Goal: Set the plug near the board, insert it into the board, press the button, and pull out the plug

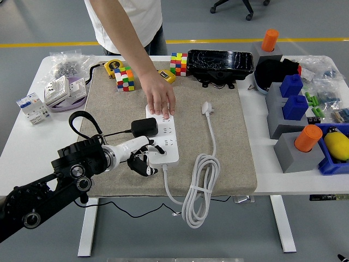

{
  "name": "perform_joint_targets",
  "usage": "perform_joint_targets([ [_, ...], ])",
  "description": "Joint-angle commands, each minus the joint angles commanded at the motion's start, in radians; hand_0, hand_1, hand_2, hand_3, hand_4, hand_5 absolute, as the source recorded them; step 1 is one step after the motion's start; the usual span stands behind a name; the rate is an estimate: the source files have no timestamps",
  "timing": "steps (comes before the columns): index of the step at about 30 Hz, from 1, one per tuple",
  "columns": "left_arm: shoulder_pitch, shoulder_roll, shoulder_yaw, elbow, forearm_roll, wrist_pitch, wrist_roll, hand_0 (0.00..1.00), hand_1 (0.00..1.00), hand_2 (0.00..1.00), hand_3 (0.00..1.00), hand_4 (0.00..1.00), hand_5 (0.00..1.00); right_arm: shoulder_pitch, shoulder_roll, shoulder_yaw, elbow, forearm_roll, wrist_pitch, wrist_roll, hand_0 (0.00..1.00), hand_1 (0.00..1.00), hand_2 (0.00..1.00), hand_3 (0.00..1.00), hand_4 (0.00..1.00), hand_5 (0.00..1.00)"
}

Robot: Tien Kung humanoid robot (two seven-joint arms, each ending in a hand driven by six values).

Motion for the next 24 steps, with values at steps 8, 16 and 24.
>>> perform_joint_targets([
  [8,0.009,0.001,-0.074,0.001,-0.04,0.142,-0.223,0.168,0.076,0.224,0.588,0.798,0.1,-0.001,0.001,-0.002,-0.001,0.0,0.0,0.0,0.753,0.721,0.728,0.739,0.998,0.671],
  [16,-0.014,-0.016,-0.068,0.091,0.036,0.356,-0.401,0.367,0.369,0.453,0.583,0.835,0.143,0.001,0.003,-0.006,-0.001,0.003,0.0,0.0,0.754,0.722,0.728,0.738,0.998,0.671],
  [24,-0.043,-0.03,-0.056,0.194,0.128,0.367,-0.411,0.659,0.699,0.637,0.634,0.91,0.188,0.003,0.003,-0.01,-0.003,0.006,0.001,0.0,0.754,0.721,0.728,0.739,0.998,0.671],
])
